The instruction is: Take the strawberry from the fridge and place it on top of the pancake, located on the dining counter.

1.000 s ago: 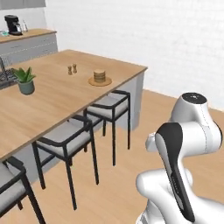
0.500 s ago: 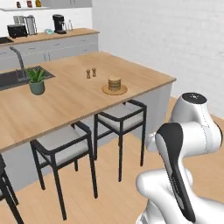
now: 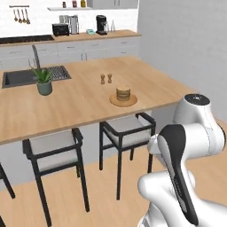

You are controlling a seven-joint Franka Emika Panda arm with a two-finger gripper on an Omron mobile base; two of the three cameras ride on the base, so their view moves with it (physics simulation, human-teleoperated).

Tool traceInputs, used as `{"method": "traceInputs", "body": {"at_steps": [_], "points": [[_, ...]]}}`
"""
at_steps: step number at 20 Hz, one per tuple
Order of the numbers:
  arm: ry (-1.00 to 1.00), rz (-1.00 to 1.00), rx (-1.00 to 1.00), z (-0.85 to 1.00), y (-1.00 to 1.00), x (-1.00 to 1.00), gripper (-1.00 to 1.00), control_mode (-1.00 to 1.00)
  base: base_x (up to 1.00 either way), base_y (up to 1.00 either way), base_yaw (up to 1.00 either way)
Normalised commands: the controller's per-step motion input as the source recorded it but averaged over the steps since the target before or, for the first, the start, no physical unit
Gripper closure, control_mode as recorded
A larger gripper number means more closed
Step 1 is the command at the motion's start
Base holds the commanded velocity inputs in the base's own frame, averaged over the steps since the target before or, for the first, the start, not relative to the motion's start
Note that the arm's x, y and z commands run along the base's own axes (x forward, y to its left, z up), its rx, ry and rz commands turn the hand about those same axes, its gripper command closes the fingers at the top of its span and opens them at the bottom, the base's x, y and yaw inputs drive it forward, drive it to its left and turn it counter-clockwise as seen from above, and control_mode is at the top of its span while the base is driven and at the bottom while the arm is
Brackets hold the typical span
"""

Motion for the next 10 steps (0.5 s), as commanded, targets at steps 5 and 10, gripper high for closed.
{"method": "traceInputs", "body": {"at_steps": [5,10], "points": [[0.00,0.00,0.00,0.00,0.00,0.00,1.00,1.00,0.86,-0.91,0.38],[0.00,0.00,0.00,0.00,0.00,0.00,1.00,1.00,0.59,-0.41,0.20]]}}
